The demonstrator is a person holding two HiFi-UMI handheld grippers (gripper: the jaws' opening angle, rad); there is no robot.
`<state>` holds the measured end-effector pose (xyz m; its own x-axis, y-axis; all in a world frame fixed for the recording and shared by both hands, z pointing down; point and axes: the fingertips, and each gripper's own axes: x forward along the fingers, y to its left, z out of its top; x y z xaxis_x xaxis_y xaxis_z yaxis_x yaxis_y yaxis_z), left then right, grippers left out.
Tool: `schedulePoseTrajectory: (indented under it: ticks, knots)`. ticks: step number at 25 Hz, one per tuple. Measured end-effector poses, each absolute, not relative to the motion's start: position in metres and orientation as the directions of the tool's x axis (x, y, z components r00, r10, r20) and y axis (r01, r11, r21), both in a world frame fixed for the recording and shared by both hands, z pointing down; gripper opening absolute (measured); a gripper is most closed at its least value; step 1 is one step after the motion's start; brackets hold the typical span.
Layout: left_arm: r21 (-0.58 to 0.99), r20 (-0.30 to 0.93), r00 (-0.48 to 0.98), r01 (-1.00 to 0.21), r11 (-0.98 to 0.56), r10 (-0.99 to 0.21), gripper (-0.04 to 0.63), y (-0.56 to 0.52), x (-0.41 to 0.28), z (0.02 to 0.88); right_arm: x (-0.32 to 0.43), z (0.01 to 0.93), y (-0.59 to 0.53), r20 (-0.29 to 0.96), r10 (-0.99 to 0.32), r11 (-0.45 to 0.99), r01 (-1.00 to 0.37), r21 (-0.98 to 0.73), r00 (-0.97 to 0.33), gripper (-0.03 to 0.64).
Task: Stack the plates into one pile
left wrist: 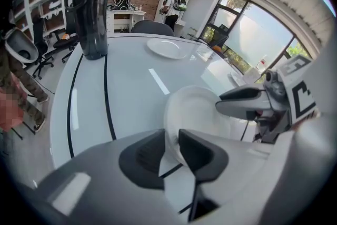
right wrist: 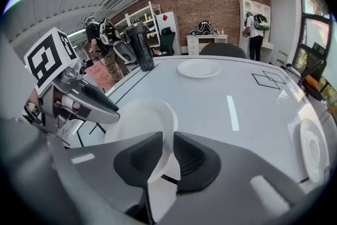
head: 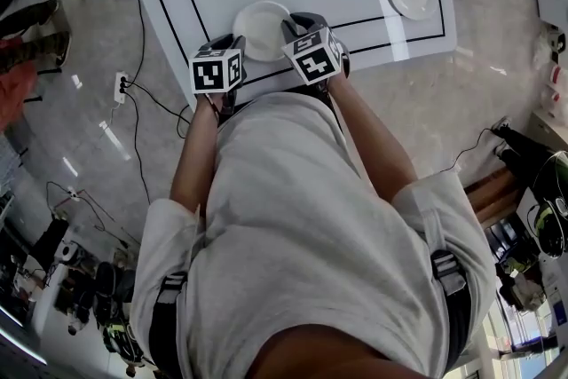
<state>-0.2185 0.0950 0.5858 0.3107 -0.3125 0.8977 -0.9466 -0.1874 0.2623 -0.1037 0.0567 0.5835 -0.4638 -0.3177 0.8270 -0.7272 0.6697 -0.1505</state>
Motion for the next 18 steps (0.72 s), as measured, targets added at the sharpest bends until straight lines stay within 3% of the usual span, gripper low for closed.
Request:
schedulePoseTrajectory:
  ticks: [18]
  knots:
    - [0.264,0.878,0.356,-0.918,-0.297,-0.319,0.078,0.067,-0.143,0.575,-0.023,0.562,0.045,0.805,-0.429,0.56,-0.82,-0.12,-0.41,0.061]
